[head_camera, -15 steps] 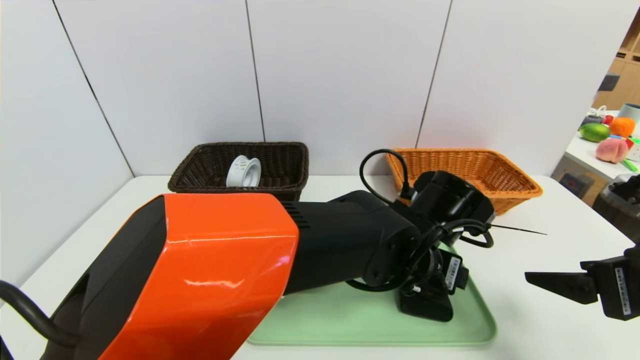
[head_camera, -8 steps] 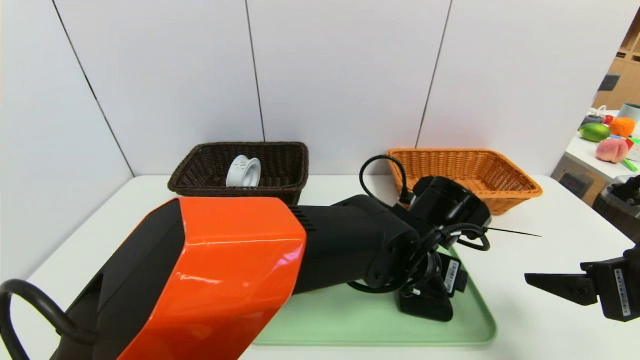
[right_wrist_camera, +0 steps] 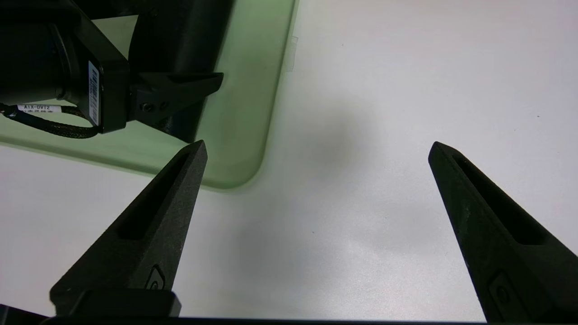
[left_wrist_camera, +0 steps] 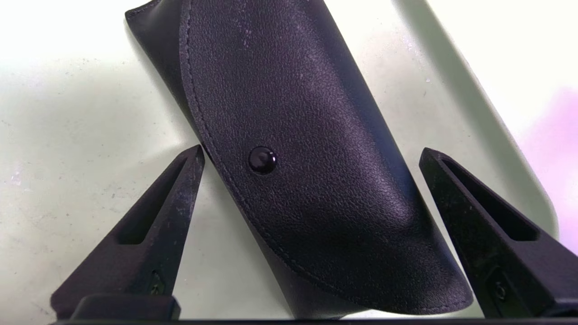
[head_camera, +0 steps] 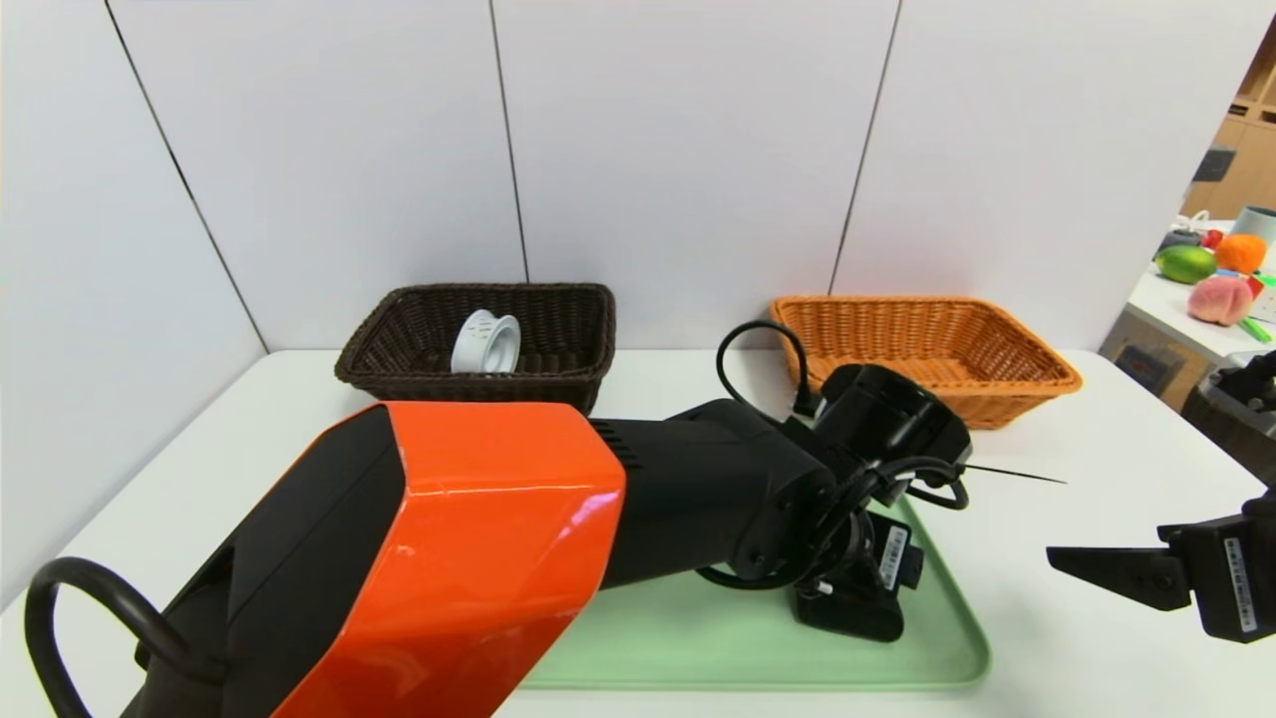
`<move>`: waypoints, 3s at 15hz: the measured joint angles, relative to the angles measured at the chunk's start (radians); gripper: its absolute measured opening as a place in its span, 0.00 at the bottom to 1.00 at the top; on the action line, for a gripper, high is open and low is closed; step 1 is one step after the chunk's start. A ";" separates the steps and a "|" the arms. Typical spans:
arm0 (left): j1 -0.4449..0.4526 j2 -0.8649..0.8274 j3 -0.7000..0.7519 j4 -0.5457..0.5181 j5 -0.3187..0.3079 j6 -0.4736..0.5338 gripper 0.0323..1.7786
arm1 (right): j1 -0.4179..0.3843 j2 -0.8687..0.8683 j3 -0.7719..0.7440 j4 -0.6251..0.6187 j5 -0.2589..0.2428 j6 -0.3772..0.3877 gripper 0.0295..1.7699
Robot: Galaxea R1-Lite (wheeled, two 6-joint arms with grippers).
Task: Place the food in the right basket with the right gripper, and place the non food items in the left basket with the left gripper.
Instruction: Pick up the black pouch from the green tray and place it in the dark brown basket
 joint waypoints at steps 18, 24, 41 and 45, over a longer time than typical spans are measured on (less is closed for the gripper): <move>-0.003 0.009 -0.001 0.003 0.015 0.005 0.50 | 0.000 -0.001 -0.007 0.000 -0.001 0.000 0.96; 0.000 -0.039 0.000 0.027 0.021 0.025 0.33 | 0.000 -0.012 -0.006 0.000 -0.001 0.001 0.96; 0.305 -0.382 0.007 0.109 0.080 0.113 0.22 | -0.011 -0.024 -0.003 -0.007 0.000 0.003 0.96; 0.433 -0.398 0.011 0.137 0.080 0.127 0.22 | -0.011 -0.024 0.011 -0.009 0.003 0.002 0.96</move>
